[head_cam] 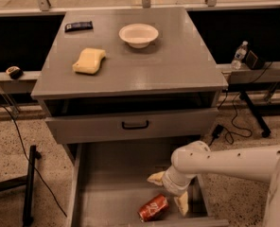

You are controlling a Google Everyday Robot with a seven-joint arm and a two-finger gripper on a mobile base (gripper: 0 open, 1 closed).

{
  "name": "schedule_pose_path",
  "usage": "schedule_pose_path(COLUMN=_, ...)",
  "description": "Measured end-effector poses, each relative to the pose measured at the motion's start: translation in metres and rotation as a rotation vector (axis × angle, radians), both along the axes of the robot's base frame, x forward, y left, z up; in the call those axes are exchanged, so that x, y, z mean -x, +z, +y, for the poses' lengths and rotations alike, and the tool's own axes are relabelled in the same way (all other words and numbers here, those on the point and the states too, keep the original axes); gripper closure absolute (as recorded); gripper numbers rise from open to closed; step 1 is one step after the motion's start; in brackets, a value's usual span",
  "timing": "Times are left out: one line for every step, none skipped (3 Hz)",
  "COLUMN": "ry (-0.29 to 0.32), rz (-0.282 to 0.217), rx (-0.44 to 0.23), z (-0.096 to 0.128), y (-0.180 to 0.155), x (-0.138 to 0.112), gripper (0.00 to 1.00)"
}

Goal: Pick coke can from middle drawer and place on counter

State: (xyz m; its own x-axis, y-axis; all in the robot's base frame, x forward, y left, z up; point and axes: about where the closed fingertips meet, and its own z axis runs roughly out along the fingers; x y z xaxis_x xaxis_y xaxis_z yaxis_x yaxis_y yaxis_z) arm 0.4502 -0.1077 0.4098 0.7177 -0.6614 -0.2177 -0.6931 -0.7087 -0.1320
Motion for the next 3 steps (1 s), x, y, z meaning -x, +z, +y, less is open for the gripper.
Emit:
schedule_pose_path(ry=0.04, rz=-0.001, rx=-0.065, z=0.026, y=-0.028, x=0.013, gripper=0.16)
schedule_pose_path(ry=0.079, rz=0.026, rx=-0.109, z=0.048, y=-0.048, x=0.026, gripper=0.4)
schedule_pose_path(ry=0.08, rz=0.059, rx=-0.169, z=0.057, y=-0.05, x=0.03, gripper=0.63)
